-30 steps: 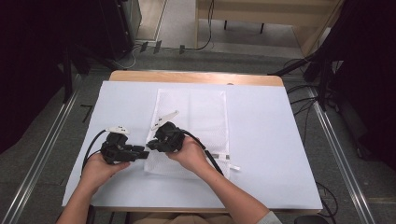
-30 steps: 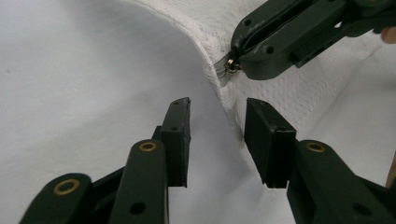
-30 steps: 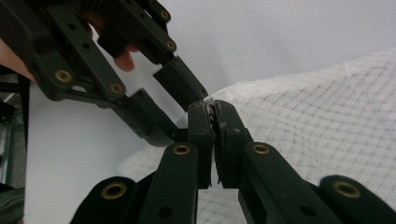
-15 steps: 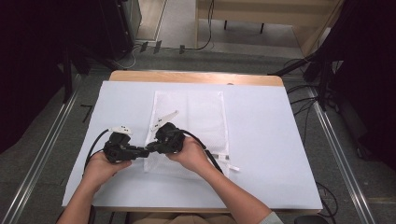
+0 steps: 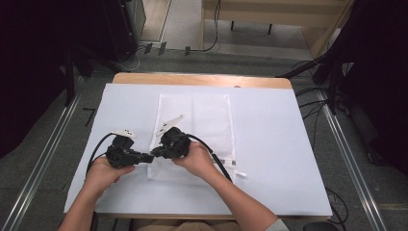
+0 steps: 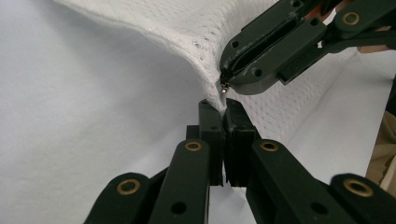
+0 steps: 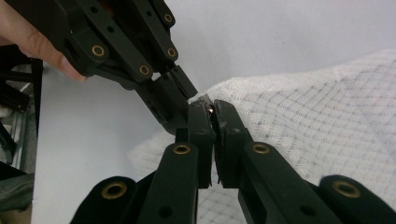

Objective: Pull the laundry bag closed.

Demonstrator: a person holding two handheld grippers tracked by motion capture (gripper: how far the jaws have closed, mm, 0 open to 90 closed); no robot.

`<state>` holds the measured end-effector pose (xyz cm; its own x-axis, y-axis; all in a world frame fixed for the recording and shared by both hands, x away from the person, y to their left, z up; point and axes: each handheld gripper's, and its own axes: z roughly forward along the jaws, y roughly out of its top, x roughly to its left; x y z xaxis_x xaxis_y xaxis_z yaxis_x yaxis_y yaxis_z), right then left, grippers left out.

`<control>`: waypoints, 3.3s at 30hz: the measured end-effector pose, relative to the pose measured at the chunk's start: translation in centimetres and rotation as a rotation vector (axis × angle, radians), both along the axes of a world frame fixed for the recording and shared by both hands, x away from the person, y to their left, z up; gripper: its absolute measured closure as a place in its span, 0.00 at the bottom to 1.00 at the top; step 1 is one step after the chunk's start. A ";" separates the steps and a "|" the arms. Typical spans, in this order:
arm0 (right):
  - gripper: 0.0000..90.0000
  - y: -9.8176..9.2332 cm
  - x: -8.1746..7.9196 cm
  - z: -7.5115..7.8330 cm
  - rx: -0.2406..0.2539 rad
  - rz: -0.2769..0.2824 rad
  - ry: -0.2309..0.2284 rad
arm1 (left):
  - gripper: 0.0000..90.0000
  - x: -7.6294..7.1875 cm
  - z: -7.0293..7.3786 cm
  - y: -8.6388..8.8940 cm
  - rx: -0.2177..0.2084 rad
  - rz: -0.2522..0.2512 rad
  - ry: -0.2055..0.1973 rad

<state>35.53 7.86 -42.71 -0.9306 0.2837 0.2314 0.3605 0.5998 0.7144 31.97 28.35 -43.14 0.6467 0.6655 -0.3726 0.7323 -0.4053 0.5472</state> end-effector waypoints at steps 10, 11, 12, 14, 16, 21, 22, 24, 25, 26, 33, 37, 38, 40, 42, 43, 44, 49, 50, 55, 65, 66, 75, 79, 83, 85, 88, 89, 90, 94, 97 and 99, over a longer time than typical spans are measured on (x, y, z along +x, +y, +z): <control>0.98 -0.5 -0.1 -0.4 0.017 0.006 -0.044 | 0.99 0.1 0.3 0.0 0.013 -0.004 -0.012; 0.98 -0.5 -0.1 -0.4 0.016 0.012 -0.047 | 0.99 0.1 0.3 0.0 0.017 -0.002 -0.015; 0.98 -0.6 -0.1 -0.4 0.014 0.010 -0.051 | 0.99 0.1 0.3 0.0 0.016 -0.004 -0.009; 0.98 -0.6 -0.2 -0.5 0.007 0.019 -0.047 | 0.99 0.0 0.3 0.1 0.021 -0.005 -0.014; 0.98 -0.9 -0.4 -0.7 0.006 0.021 -0.063 | 0.99 0.0 0.3 0.0 0.019 -0.014 -0.018; 0.98 -1.2 -0.5 -0.7 0.009 0.025 -0.066 | 0.99 -0.1 0.4 -0.1 0.016 -0.024 -0.021; 0.98 -1.2 -0.5 -0.7 0.001 0.023 -0.078 | 1.00 -0.1 0.4 -0.1 0.015 -0.025 -0.019; 0.98 -1.2 -0.5 -0.8 0.002 0.026 -0.081 | 1.00 -0.1 0.4 -0.1 0.019 -0.023 -0.018; 0.98 -1.2 -0.5 -0.8 0.003 0.027 -0.085 | 1.00 -0.1 0.4 -0.1 0.020 -0.021 -0.018; 0.98 -1.2 -0.5 -0.9 0.003 0.030 -0.082 | 1.00 -0.1 0.4 -0.2 0.023 -0.021 -0.012; 0.98 -2.0 -0.2 -1.4 -0.039 0.005 -0.085 | 1.00 -0.2 0.6 0.9 0.000 -0.002 -0.015; 0.98 -2.4 0.2 -1.5 -0.040 -0.012 -0.057 | 1.00 -0.1 0.5 0.8 -0.004 -0.001 -0.024; 0.98 -2.5 0.2 -1.5 -0.040 -0.010 -0.055 | 0.99 -0.1 0.5 0.8 -0.001 -0.004 -0.026; 0.98 -2.6 0.1 -1.5 -0.034 -0.004 -0.052 | 0.99 -0.2 0.5 0.9 -0.006 -0.003 -0.032; 0.98 -2.6 0.1 -1.4 -0.030 -0.006 -0.047 | 0.99 -0.3 0.4 0.9 -0.004 -0.012 -0.034; 0.98 -2.6 0.1 -1.4 -0.031 -0.005 -0.047 | 0.99 -0.3 0.4 0.9 -0.002 -0.018 -0.036; 0.98 -2.7 0.2 -1.4 -0.032 -0.001 -0.044 | 0.99 -0.3 0.5 0.9 -0.002 -0.019 -0.037; 0.98 -3.1 0.0 -1.3 -0.039 0.014 -0.056 | 0.99 -0.4 0.5 1.0 -0.004 -0.023 -0.037; 0.98 -3.3 0.0 -1.4 -0.050 0.014 -0.062 | 0.99 -0.4 0.5 1.1 -0.001 -0.014 -0.032; 0.98 -4.1 0.2 -1.6 -0.045 0.007 -0.045 | 0.99 -0.4 0.5 1.1 -0.009 -0.011 -0.028; 0.98 -5.5 -0.2 -1.2 -0.044 -0.006 -0.042 | 0.99 -0.4 0.4 1.0 -0.016 -0.012 -0.040; 0.98 -5.6 -0.3 -1.2 -0.044 -0.007 -0.049 | 0.99 -0.4 0.4 0.8 -0.006 -0.015 -0.042; 0.98 -7.0 0.2 -1.4 -0.058 -0.031 -0.029 | 0.99 -0.3 0.4 0.8 -0.006 -0.016 -0.042; 0.98 -7.4 0.3 -1.4 -0.059 -0.039 -0.021 | 0.99 -0.4 0.4 0.8 -0.007 -0.013 -0.040; 0.98 -7.7 0.3 -1.6 -0.064 -0.043 -0.019 | 0.99 -0.3 0.3 0.8 -0.003 -0.013 -0.040; 0.98 -7.9 0.2 -1.6 -0.056 -0.046 -0.010 | 0.99 -0.4 0.3 0.8 -0.004 -0.014 -0.039; 0.98 -8.2 0.2 -1.6 -0.058 -0.049 -0.012 | 0.99 -0.4 0.3 0.8 -0.004 -0.014 -0.039; 0.98 -8.3 0.2 -1.7 -0.053 -0.051 -0.007 | 0.99 -0.4 0.3 0.8 -0.005 -0.015 -0.038; 0.98 -8.4 0.2 -1.7 -0.052 -0.050 -0.005 | 0.99 -0.4 0.3 0.8 -0.003 -0.020 -0.041; 0.98 -8.5 0.1 -1.8 -0.051 -0.050 -0.006 | 0.99 -0.4 0.3 0.8 0.003 -0.024 -0.037; 0.98 -8.8 0.0 -1.9 -0.062 -0.054 -0.008 | 0.99 -0.4 0.3 0.9 0.001 -0.016 -0.038; 0.98 -9.0 0.1 -2.0 -0.064 -0.057 -0.004 | 0.99 -0.4 0.3 0.8 0.001 -0.019 -0.034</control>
<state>35.66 -1.11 -44.74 -0.9135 0.3499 0.2073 0.3922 0.6227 0.6771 31.57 29.20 -42.83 0.6714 0.6537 -0.3490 0.7054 -0.4195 0.5713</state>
